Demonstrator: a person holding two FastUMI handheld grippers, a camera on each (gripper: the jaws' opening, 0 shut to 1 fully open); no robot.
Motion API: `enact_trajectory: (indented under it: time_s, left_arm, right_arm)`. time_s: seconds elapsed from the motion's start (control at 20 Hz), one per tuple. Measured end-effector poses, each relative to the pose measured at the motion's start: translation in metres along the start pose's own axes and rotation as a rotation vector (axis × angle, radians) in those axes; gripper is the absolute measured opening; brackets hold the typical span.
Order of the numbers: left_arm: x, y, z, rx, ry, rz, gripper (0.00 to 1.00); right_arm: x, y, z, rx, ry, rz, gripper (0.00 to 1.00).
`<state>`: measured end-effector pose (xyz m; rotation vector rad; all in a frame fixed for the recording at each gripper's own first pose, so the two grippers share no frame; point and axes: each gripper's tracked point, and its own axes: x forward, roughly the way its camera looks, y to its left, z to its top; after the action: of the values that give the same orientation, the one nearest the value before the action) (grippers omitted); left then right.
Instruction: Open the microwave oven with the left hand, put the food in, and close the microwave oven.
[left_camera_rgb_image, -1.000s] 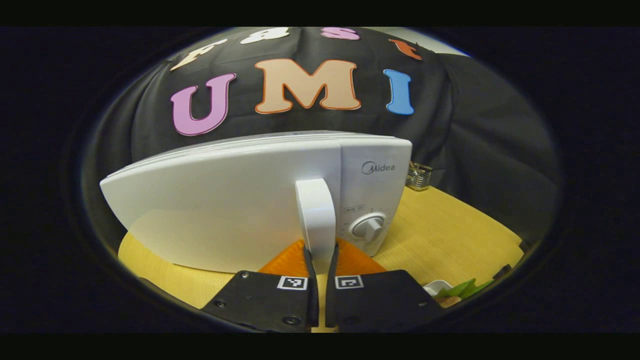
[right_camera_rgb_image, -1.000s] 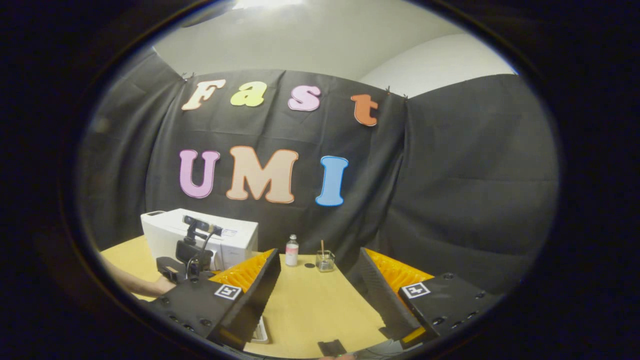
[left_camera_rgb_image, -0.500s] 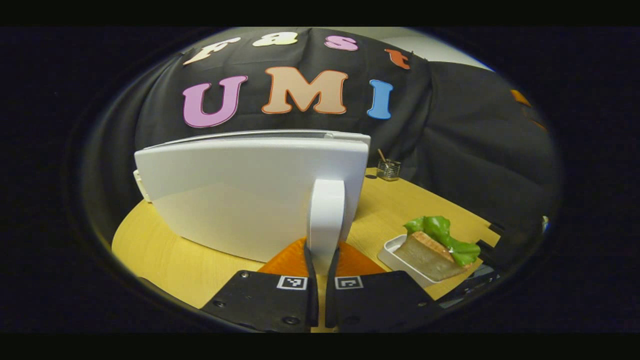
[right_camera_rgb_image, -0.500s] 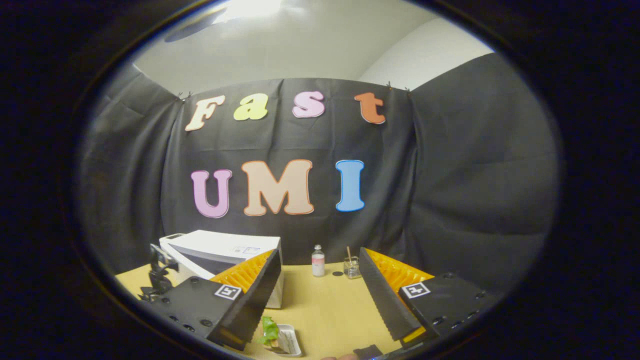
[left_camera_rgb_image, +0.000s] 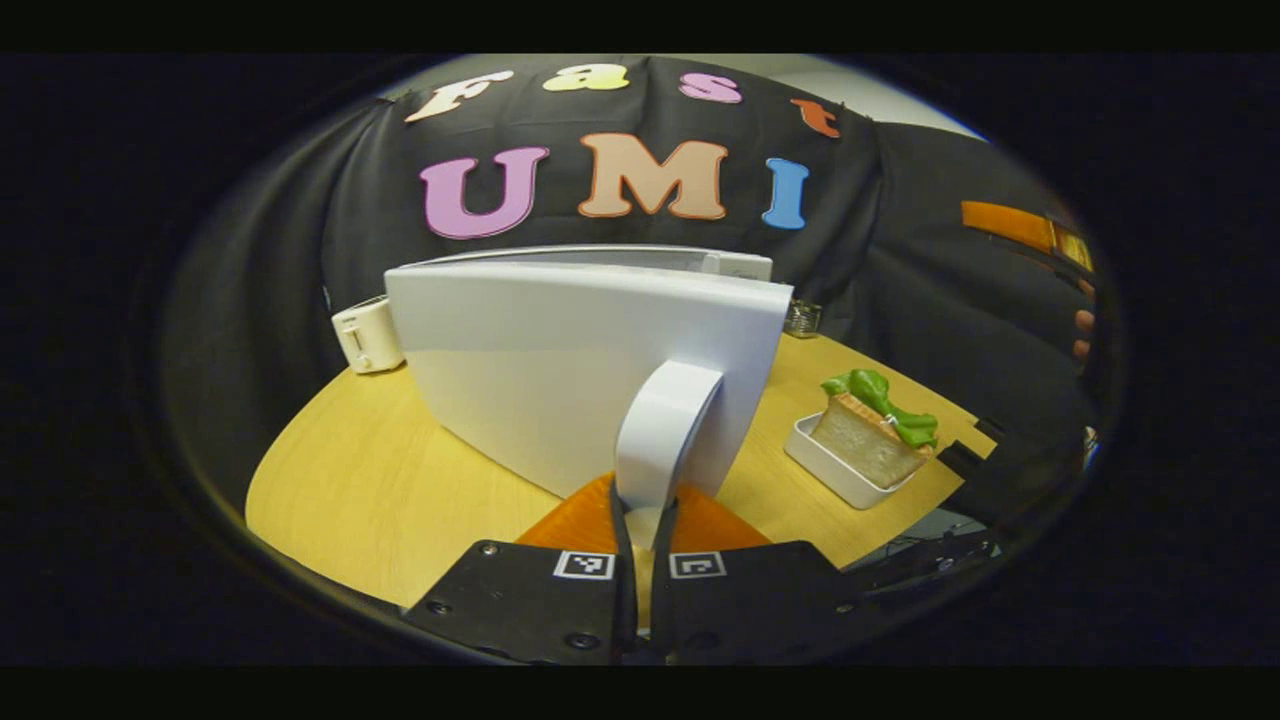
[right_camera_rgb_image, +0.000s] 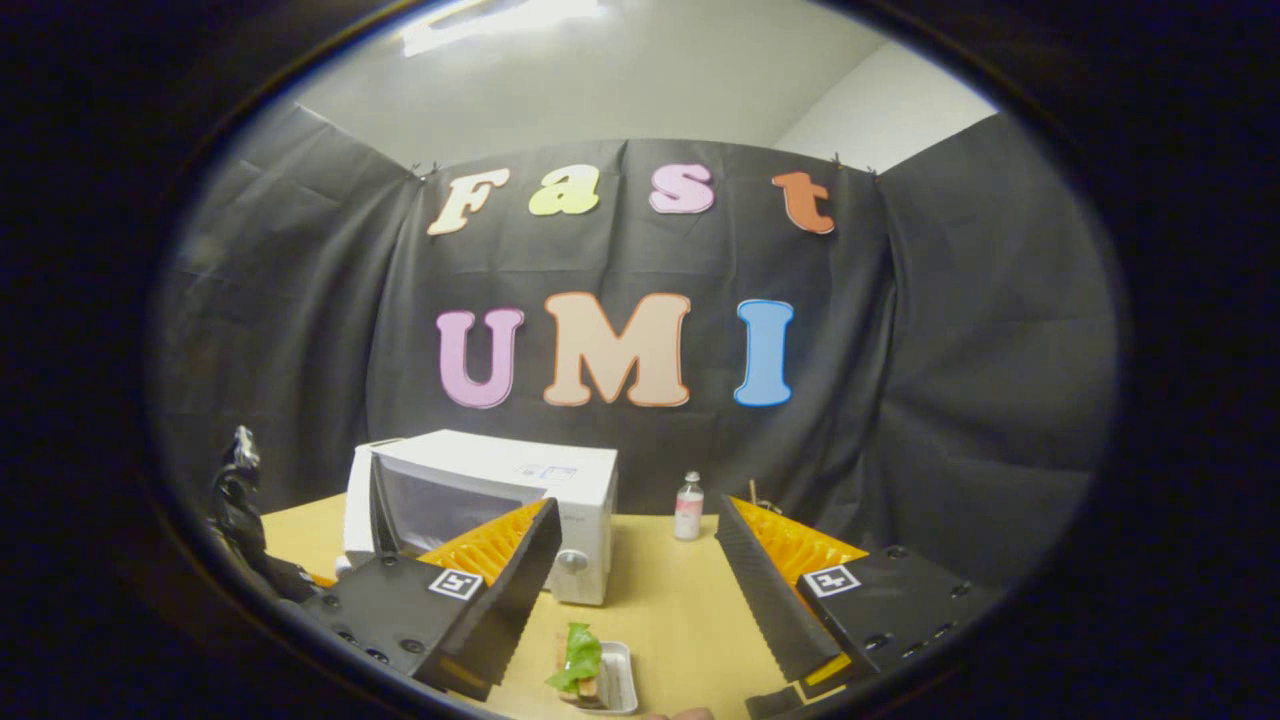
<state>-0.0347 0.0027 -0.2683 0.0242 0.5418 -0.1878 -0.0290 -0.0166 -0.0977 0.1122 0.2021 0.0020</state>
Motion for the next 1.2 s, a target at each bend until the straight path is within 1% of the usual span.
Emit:
enact_trajectory:
  time_s: [0.05, 0.1, 0.3, 0.35, 0.45, 0.55, 0.6, 0.7, 0.8, 0.85, 0.9, 0.95, 1.0, 1.05, 1.1, 1.15, 1.2]
  left_arm:
    - [-0.005, 0.005, -0.002, 0.004, 0.004, 0.009, 0.05]
    - [-0.009, 0.011, -0.004, 0.001, 0.010, 0.017, 0.06]
    - [-0.025, 0.031, -0.012, -0.017, 0.026, 0.063, 0.06]
    - [-0.026, 0.035, -0.012, -0.016, 0.029, 0.071, 0.05]
    - [-0.031, 0.043, -0.016, -0.023, 0.038, 0.096, 0.07]
    - [-0.037, 0.055, -0.020, -0.040, 0.048, 0.127, 0.07]
    - [-0.042, 0.062, -0.022, -0.046, 0.051, 0.147, 0.07]
    - [-0.051, 0.077, -0.027, -0.058, 0.063, 0.198, 0.06]
    - [-0.059, 0.092, -0.030, -0.079, 0.066, 0.255, 0.08]
    - [-0.062, 0.097, -0.032, -0.098, 0.066, 0.267, 0.09]
    - [-0.063, 0.096, -0.032, -0.125, 0.069, 0.260, 0.09]
    - [-0.066, 0.096, -0.032, -0.142, 0.071, 0.256, 0.12]
    - [-0.071, 0.100, -0.031, -0.137, 0.061, 0.273, 0.14]
    - [-0.074, 0.105, -0.028, -0.118, 0.051, 0.292, 0.18]
    - [-0.081, 0.106, -0.025, -0.093, 0.040, 0.298, 0.32]
    - [-0.085, 0.110, -0.014, -0.073, -0.002, 0.304, 0.46]
    - [-0.090, 0.110, -0.006, -0.079, -0.028, 0.298, 0.61]
  right_arm:
    - [0.000, 0.007, -0.010, -0.009, 0.018, 0.014, 0.97]
    - [0.001, 0.013, -0.023, -0.016, 0.040, 0.029, 0.97]
    - [0.001, 0.025, -0.078, -0.061, 0.142, 0.058, 0.97]
    - [0.001, 0.028, -0.091, -0.073, 0.167, 0.067, 0.97]
    - [-0.001, 0.037, -0.117, -0.099, 0.218, 0.093, 0.97]
    - [-0.004, 0.041, -0.137, -0.107, 0.259, 0.107, 0.98]
    - [-0.005, 0.041, -0.144, -0.106, 0.273, 0.104, 1.00]
    - [-0.006, 0.043, -0.160, -0.098, 0.309, 0.107, 1.00]
    - [-0.007, 0.042, -0.178, -0.104, 0.348, 0.109, 1.00]
    - [-0.007, 0.041, -0.188, -0.104, 0.371, 0.109, 0.98]
    - [-0.008, 0.040, -0.195, -0.099, 0.391, 0.109, 0.98]
    - [-0.010, 0.040, -0.202, -0.088, 0.404, 0.104, 0.99]
    - [-0.009, 0.039, -0.208, -0.086, 0.421, 0.102, 0.99]
    - [-0.010, 0.039, -0.212, -0.082, 0.433, 0.100, 1.00]
    - [-0.008, 0.039, -0.218, -0.083, 0.443, 0.096, 1.00]
    - [-0.008, 0.038, -0.222, -0.087, 0.454, 0.091, 0.99]
    - [-0.006, 0.038, -0.226, -0.090, 0.467, 0.089, 0.99]
